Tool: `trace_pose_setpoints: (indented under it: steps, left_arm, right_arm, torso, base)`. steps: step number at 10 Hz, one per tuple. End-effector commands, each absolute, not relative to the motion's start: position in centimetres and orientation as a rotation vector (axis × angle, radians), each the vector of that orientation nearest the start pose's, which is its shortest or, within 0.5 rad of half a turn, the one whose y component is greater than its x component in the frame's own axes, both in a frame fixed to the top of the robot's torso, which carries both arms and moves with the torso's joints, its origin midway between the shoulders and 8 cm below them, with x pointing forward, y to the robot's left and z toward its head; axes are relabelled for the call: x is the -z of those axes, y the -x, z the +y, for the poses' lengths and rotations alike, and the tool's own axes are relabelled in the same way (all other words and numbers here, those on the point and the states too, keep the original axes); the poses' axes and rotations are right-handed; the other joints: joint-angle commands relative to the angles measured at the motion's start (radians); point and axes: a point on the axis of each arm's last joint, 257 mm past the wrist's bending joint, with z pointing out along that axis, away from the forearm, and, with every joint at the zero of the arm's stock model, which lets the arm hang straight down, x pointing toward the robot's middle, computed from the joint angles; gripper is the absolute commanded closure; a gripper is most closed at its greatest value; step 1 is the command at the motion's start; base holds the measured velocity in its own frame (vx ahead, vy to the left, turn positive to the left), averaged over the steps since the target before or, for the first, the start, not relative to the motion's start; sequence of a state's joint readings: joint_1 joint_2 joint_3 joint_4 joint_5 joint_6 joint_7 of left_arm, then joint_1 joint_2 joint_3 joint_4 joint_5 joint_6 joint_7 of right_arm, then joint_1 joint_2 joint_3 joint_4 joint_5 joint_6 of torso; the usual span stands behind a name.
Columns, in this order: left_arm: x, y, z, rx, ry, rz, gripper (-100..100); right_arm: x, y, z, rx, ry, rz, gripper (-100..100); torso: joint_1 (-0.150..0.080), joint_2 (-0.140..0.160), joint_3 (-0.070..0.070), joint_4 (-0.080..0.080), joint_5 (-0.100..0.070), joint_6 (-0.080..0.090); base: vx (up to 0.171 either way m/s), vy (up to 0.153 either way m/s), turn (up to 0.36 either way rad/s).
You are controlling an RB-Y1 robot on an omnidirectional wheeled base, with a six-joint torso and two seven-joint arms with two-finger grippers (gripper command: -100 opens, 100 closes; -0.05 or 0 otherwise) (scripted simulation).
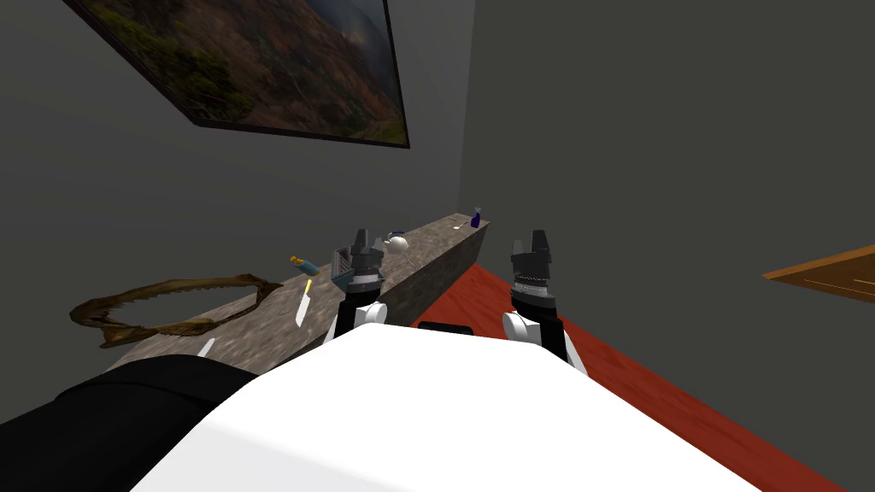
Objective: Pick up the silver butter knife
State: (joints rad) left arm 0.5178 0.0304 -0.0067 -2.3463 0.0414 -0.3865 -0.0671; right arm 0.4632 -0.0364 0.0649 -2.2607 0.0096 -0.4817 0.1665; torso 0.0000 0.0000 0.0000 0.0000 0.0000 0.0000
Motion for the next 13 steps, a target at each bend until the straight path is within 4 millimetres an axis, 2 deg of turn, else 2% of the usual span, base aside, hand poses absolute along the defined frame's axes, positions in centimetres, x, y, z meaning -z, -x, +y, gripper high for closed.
trace_pose_setpoints:
  steps: [1,8,10,13]
  left_arm:
    - [-2.2,-35.2,27.8,1.247,0.676,0.713,-100]
    - [2.4,-38.7,27.3,1.132,0.672,0.970,-100]
    - [4.3,-39.9,27.5,1.070,0.659,1.067,-100]
    - [5.9,-40.8,27.8,1.023,0.672,1.137,-100]
  right_arm:
    - [-2.3,-35.7,-24.9,-1.220,-0.569,0.692,0]
    - [-2.3,-35.7,-24.9,-1.220,-0.569,0.692,0]
    - [-2.3,-35.7,-24.9,-1.220,-0.569,0.692,0]
    - [-2.3,-35.7,-24.9,-1.220,-0.569,0.692,0]
  torso:
    - [0.000,0.000,0.000,0.000,0.000,0.000]
    - [-0.002,-0.003,-0.002,-0.001,0.000,0.000]
    - [-0.002,-0.003,-0.002,-0.001,0.000,0.000]
    - [-0.002,-0.003,-0.001,-0.001,0.000,0.000]
  base:
    - [0.008,-0.009,-0.001]
    - [0.032,-0.030,0.000]
    - [0.036,-0.032,-0.001]
    - [0.029,-0.027,0.000]
